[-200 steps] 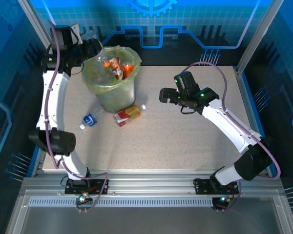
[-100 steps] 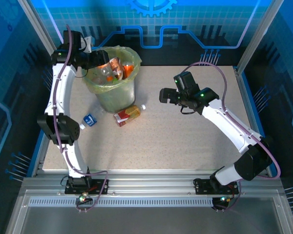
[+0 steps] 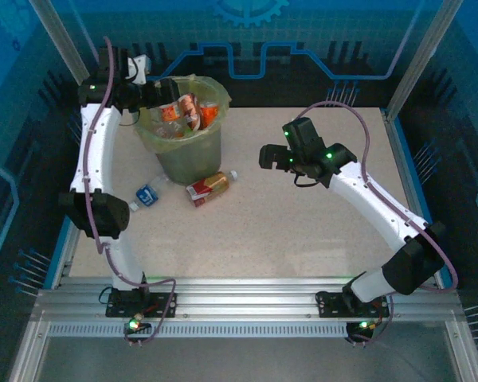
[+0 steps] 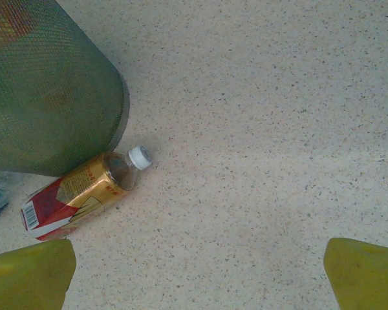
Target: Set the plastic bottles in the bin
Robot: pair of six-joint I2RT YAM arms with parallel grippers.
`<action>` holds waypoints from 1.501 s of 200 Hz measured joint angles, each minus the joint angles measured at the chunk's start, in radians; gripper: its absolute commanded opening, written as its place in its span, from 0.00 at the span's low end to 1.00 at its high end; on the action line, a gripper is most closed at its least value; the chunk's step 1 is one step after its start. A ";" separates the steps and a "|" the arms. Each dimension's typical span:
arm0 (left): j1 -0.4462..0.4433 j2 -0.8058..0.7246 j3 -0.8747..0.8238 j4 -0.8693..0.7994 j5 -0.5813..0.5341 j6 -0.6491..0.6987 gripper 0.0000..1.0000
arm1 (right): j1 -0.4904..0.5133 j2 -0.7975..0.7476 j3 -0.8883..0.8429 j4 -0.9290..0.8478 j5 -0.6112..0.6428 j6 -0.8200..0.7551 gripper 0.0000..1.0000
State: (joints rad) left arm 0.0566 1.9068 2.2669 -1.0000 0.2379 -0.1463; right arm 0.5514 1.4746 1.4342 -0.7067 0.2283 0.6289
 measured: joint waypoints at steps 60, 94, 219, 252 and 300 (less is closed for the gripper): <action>0.059 -0.408 -0.442 0.086 -0.128 0.113 0.99 | 0.000 -0.005 0.000 -0.003 0.011 0.000 1.00; 0.076 -0.607 -0.814 0.232 -0.154 0.273 0.99 | 0.000 -0.011 0.000 -0.003 0.023 -0.001 1.00; 0.143 -0.610 -1.427 0.705 -0.012 0.468 0.99 | -0.010 -0.010 0.038 -0.061 0.026 -0.029 1.00; 0.141 -0.539 -1.432 0.723 -0.043 0.476 0.99 | -0.011 -0.010 0.054 -0.066 0.026 -0.032 1.00; 0.118 -0.444 -1.432 0.736 -0.125 0.498 0.99 | -0.011 -0.004 0.062 -0.084 0.026 -0.034 1.00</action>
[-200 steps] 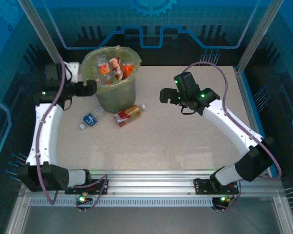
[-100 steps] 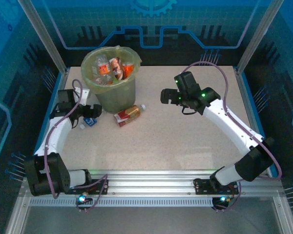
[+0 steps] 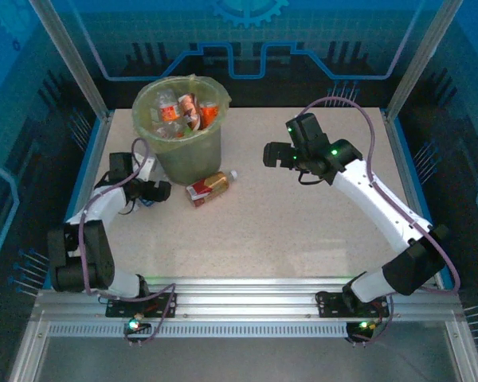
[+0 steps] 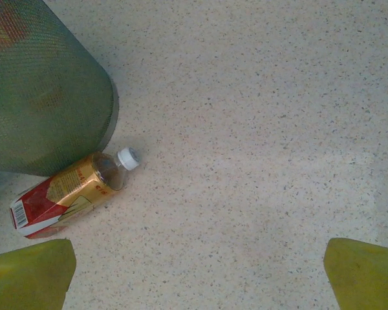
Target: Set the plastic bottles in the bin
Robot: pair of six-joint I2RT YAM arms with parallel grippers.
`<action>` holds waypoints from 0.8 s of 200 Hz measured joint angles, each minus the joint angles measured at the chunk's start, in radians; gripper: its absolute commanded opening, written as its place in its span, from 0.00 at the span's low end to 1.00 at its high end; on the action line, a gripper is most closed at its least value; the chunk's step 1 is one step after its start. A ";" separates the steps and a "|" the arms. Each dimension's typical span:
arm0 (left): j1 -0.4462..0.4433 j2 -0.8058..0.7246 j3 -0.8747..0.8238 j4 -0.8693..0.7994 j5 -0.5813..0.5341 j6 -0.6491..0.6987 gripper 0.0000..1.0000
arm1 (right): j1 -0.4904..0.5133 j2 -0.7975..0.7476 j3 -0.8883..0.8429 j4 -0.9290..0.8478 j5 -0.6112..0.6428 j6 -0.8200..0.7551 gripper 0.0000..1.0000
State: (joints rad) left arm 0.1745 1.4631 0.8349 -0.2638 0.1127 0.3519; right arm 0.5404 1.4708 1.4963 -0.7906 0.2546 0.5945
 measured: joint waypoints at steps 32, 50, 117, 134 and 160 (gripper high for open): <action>-0.007 0.044 0.000 0.000 -0.046 0.014 0.99 | 0.000 0.000 0.000 -0.003 0.000 0.000 1.00; -0.007 0.061 0.002 0.000 -0.073 0.014 0.99 | 0.000 0.000 0.000 -0.003 0.001 0.000 1.00; -0.001 0.158 0.079 -0.019 -0.193 -0.027 0.85 | 0.000 0.000 0.000 -0.005 0.007 0.000 1.00; 0.012 0.172 0.081 -0.027 -0.204 -0.048 0.78 | 0.000 0.000 0.000 -0.005 0.008 0.000 1.00; 0.039 0.189 0.093 -0.045 -0.214 -0.083 0.70 | 0.000 0.000 0.000 -0.005 0.008 0.000 1.00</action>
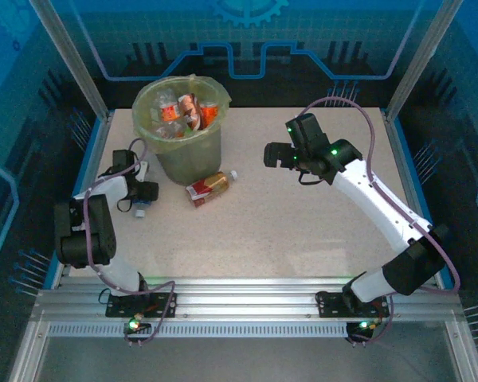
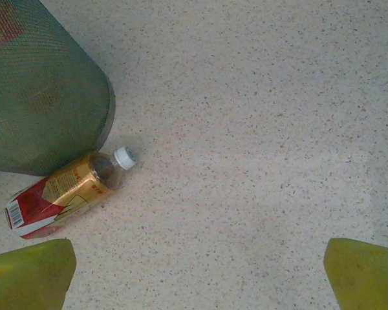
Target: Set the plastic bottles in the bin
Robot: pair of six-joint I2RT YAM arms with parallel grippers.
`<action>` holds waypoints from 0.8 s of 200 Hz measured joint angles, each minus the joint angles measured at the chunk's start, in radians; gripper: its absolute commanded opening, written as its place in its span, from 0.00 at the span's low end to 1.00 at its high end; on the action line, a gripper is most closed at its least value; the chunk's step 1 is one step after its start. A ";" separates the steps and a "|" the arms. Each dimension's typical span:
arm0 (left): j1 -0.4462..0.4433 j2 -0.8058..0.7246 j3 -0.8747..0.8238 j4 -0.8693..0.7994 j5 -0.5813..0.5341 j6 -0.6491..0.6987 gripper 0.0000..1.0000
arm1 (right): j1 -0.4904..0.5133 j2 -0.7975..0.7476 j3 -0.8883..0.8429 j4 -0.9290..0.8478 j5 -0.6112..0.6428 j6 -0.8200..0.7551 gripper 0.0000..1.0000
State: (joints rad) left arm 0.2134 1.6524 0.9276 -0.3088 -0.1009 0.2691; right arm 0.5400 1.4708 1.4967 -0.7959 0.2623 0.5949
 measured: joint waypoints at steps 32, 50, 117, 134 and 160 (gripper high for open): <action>0.021 0.015 0.023 -0.015 -0.001 -0.033 0.65 | 0.000 0.000 0.000 0.000 0.000 0.000 1.00; 0.034 0.016 0.027 -0.025 -0.001 -0.047 0.61 | 0.000 0.000 0.000 0.000 0.000 0.000 1.00; 0.047 -0.059 0.044 -0.079 -0.023 -0.115 0.47 | 0.000 0.000 0.000 0.001 0.000 0.000 1.00; 0.051 -0.117 0.056 -0.095 -0.035 -0.142 0.44 | 0.000 0.000 -0.001 0.001 0.000 0.001 1.00; 0.066 -0.214 0.095 -0.129 -0.050 -0.195 0.43 | 0.000 -0.004 -0.005 0.004 0.000 0.001 1.00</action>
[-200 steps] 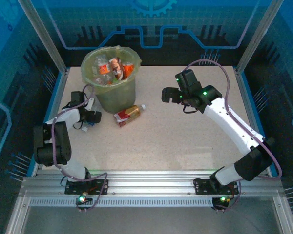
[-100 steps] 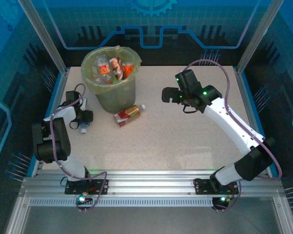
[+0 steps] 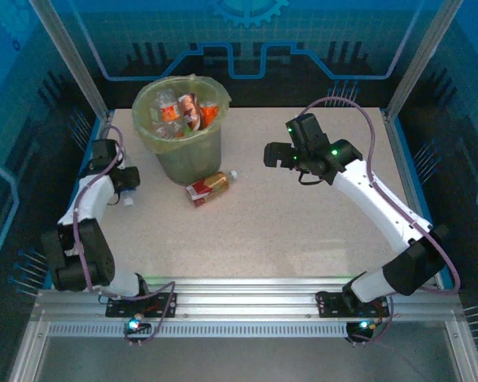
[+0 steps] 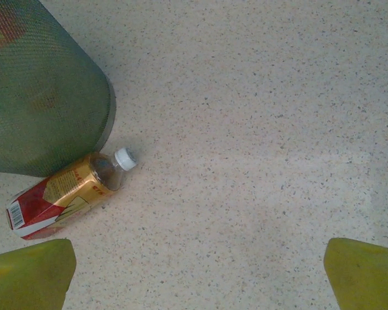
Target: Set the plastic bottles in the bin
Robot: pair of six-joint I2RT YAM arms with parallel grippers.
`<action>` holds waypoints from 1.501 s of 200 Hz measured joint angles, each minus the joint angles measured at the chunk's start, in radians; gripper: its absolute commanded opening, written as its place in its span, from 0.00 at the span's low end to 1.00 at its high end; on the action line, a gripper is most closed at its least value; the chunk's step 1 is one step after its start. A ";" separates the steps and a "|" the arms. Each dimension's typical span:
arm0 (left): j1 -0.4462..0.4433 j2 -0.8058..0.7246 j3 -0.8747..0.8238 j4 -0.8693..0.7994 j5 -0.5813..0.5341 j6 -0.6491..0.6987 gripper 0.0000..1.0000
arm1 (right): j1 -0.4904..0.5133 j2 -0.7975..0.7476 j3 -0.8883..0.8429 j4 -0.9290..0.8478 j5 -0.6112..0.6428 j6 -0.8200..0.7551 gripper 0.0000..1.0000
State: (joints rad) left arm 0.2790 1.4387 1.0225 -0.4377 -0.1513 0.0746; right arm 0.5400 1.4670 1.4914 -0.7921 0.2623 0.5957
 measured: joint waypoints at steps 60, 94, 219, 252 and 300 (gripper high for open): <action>0.007 -0.207 0.122 -0.087 -0.002 -0.123 0.36 | 0.000 -0.027 -0.029 0.012 0.000 0.000 1.00; 0.007 -0.312 0.174 -0.076 0.081 -0.228 0.36 | 0.000 -0.034 -0.040 0.021 0.000 0.002 1.00; -0.308 -0.263 0.294 0.308 0.118 -0.707 0.37 | 0.000 -0.037 -0.068 0.053 -0.001 0.007 1.00; -0.385 -0.163 0.314 0.369 0.004 -0.740 0.37 | 0.000 -0.046 -0.085 0.058 -0.005 0.007 1.00; -0.477 -0.079 0.317 0.417 -0.206 -0.758 0.38 | 0.000 -0.060 -0.100 0.061 -0.008 0.011 1.00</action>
State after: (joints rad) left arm -0.1978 1.3602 1.3396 -0.0212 -0.3573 -0.6838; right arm 0.5404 1.4067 1.3911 -0.7307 0.2539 0.6064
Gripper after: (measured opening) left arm 0.542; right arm 0.996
